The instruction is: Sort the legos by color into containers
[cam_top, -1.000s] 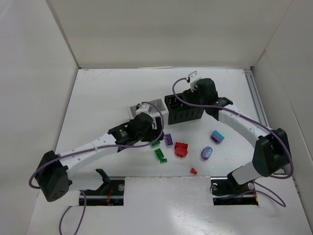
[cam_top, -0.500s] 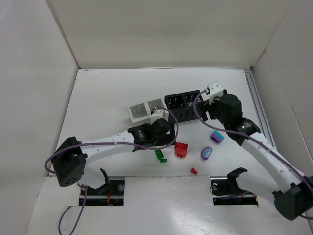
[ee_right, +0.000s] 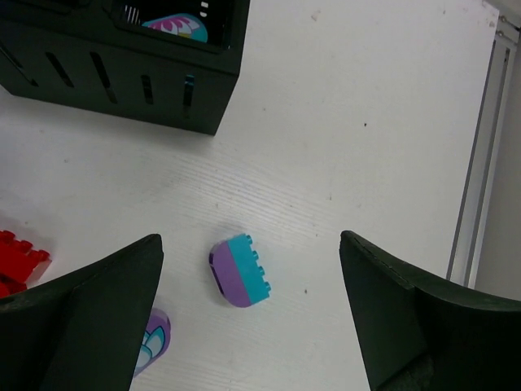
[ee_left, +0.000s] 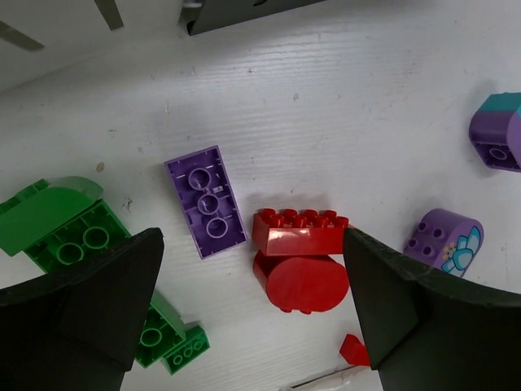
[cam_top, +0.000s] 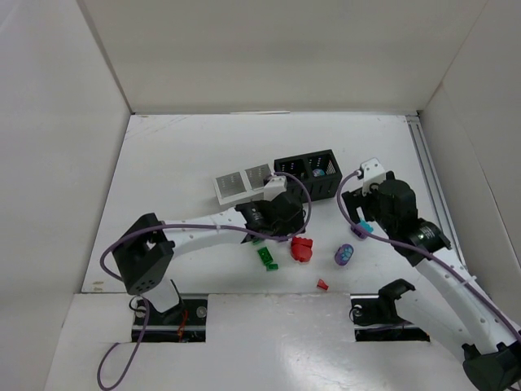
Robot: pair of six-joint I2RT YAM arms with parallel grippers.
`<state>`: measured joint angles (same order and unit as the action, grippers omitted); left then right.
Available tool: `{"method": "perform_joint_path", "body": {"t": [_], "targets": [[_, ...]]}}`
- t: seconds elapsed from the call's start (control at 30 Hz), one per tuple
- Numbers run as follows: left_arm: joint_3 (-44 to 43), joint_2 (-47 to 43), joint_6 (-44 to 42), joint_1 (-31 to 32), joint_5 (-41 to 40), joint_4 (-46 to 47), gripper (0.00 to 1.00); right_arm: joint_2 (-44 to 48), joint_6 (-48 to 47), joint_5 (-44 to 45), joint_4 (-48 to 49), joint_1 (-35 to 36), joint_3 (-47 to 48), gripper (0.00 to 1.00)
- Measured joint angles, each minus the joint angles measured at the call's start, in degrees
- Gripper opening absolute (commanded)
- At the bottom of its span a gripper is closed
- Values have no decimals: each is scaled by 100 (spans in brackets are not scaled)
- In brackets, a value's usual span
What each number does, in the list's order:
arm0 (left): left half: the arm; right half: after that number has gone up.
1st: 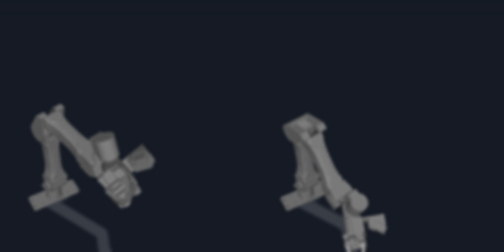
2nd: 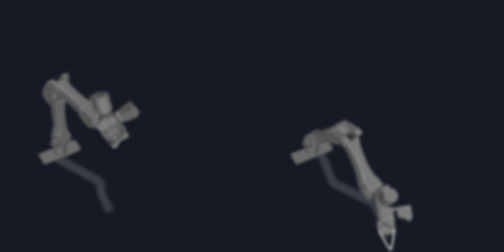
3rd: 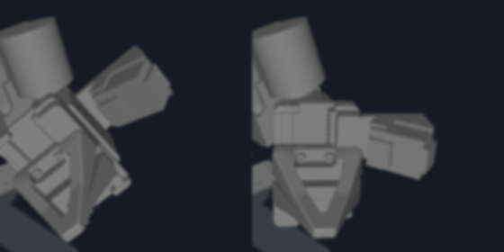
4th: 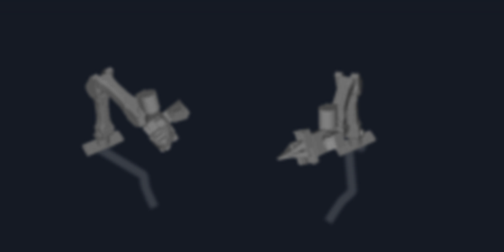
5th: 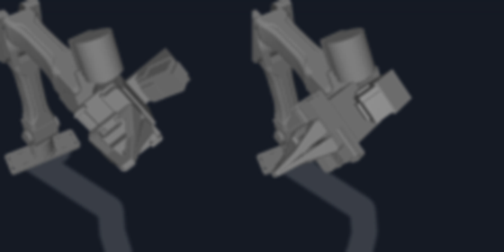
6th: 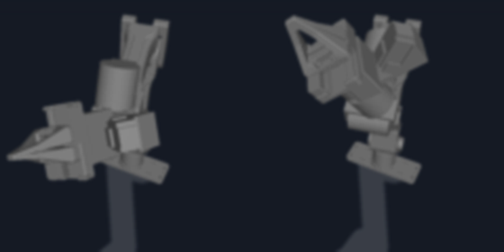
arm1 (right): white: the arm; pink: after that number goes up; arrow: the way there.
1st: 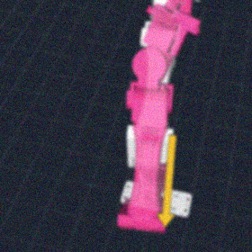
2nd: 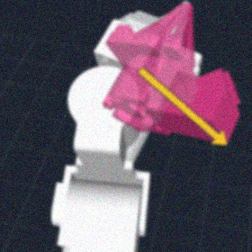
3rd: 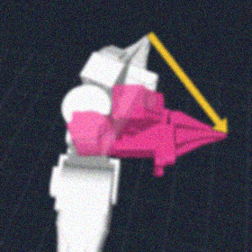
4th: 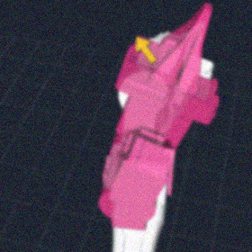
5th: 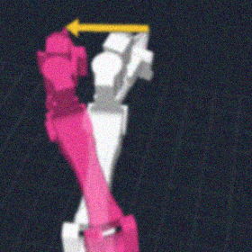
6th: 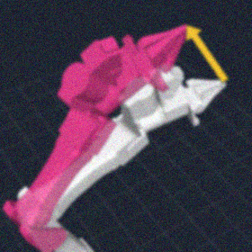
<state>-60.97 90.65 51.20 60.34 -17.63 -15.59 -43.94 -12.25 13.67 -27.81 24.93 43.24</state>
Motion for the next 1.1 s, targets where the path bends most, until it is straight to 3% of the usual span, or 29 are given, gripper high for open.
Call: {"method": "perform_joint_path", "body": {"t": [0.63, 1.0, 1.1], "targets": [[-13, 973, 553, -48, -260, 48, 65, 682, 175, 240, -693, -59, -20, 94], [-9, 981, 529, -105, -201, 319, 38, 669, 304, 374, -876, -59, -35, 94], [48, 981, 505, -105, -177, 428, 25, 680, 321, 442, -951, -59, -35, 94]]}}
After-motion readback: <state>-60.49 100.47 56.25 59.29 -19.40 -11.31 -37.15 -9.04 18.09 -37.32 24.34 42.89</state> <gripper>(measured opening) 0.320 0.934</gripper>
